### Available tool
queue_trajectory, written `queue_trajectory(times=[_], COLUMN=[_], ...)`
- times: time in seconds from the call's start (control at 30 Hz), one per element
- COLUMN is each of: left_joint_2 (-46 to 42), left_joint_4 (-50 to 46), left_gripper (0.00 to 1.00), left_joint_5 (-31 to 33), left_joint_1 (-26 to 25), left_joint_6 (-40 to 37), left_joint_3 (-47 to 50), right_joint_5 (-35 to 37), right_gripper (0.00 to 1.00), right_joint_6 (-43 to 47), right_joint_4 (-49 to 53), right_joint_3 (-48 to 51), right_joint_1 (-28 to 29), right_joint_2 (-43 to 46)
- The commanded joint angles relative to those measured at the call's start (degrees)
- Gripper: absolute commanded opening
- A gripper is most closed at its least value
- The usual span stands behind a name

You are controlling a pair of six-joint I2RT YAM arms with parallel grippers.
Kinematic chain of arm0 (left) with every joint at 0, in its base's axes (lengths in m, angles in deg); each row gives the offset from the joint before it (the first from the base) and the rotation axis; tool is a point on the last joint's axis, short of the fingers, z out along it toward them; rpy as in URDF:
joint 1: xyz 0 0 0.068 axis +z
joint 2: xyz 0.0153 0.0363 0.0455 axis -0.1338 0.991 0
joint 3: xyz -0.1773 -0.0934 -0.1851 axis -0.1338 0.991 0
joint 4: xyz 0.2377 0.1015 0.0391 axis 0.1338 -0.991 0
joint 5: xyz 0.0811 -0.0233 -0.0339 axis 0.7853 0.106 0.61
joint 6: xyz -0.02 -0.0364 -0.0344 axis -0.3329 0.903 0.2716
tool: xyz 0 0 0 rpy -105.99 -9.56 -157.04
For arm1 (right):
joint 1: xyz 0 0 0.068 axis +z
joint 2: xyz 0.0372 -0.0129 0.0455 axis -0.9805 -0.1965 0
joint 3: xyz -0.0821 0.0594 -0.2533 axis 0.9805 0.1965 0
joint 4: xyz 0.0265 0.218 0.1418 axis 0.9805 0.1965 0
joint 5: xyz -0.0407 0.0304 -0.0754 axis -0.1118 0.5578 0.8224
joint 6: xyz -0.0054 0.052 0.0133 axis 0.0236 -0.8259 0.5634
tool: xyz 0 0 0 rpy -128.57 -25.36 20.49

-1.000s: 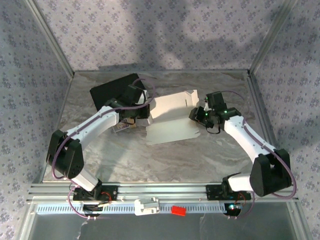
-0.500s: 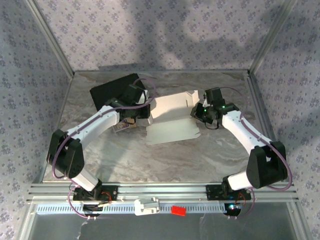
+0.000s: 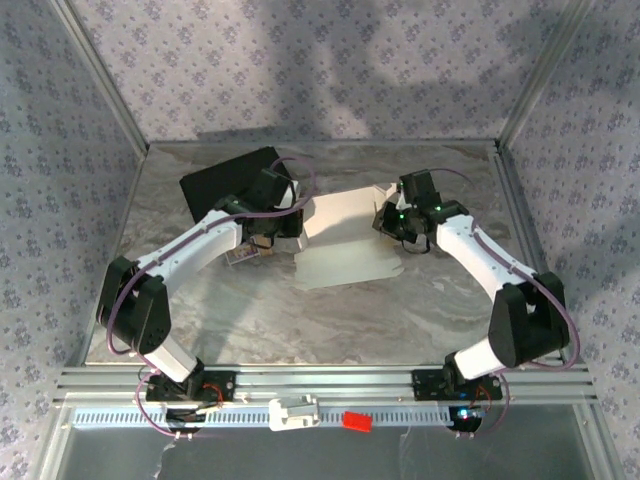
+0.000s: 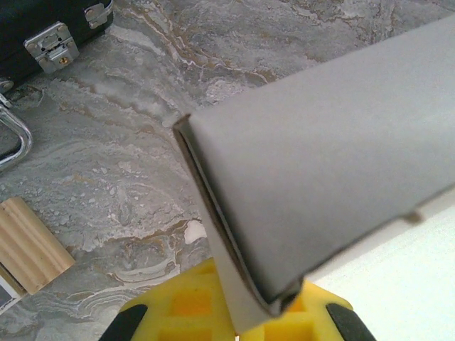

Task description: Fold the paper box

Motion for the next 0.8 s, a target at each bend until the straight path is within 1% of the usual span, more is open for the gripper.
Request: queue_trajectory(times=[0.0,0.13,0.23,0.27,0.33,0.4,0.5,0.57,0.63,0.67,0.7,0.77], left_joint_2=[0.1,0.0,0.2,0.4,0.8,1.9,4.8,7.5,10.4,11.3,12.1,14.4], left_joint_4=[0.2,0.4,0.4,0.2,0.2,0.7,2.2,2.9,4.1,5.0,6.0,5.3], left_gripper=[0.0,0.0,0.0,0.0,0.0,0.0,0.0,0.0,0.0,0.0,0.0,0.0], left_joint_5=[-0.5,-1.0,-1.5,-1.8,-3.0,-5.9,-14.0,-20.6,-27.9,-30.8,-34.1,-39.2], left_joint_1=[-0.3,0.0,0.7,1.3,2.7,5.0,9.0,12.2,14.9,15.6,16.2,17.1], left_joint_6=[-0.4,-0.1,-0.8,-1.2,-2.6,-5.1,-8.6,-9.9,-11.2,-11.6,-12.2,-13.4], left_joint_3=[-2.5,-2.4,-3.0,-3.4,-4.4,-5.7,-8.2,-10.4,-12.5,-13.2,-14.2,-17.3], right_joint_5=[-1.6,-3.1,-5.3,-6.8,-11.6,-18.1,-26.7,-30.0,-32.1,-32.6,-34.1,-37.0], right_gripper=[0.21,0.21,0.21,0.22,0.25,0.3,0.39,0.41,0.42,0.42,0.42,0.42], right_joint_6=[0.9,0.4,1.1,2.5,4.1,4.4,4.3,4.3,2.9,0.4,-3.0,-9.5], right_joint_4=[0.7,-0.1,0.4,0.9,1.4,1.5,0.1,-0.8,-3.5,-6.2,-11.0,-19.8], right_joint_3=[-1.9,-1.1,-3.2,-4.0,-8.6,-12.9,-19.6,-23.4,-24.6,-23.9,-22.2,-19.4], right_joint_1=[1.2,1.4,1.3,0.8,-1.1,-4.4,-9.2,-11.9,-15.6,-17.4,-19.7,-22.8], right_joint_2=[-1.3,-1.7,-2.4,-2.3,-2.1,-1.6,-0.8,-0.1,0.7,1.0,1.4,1.0])
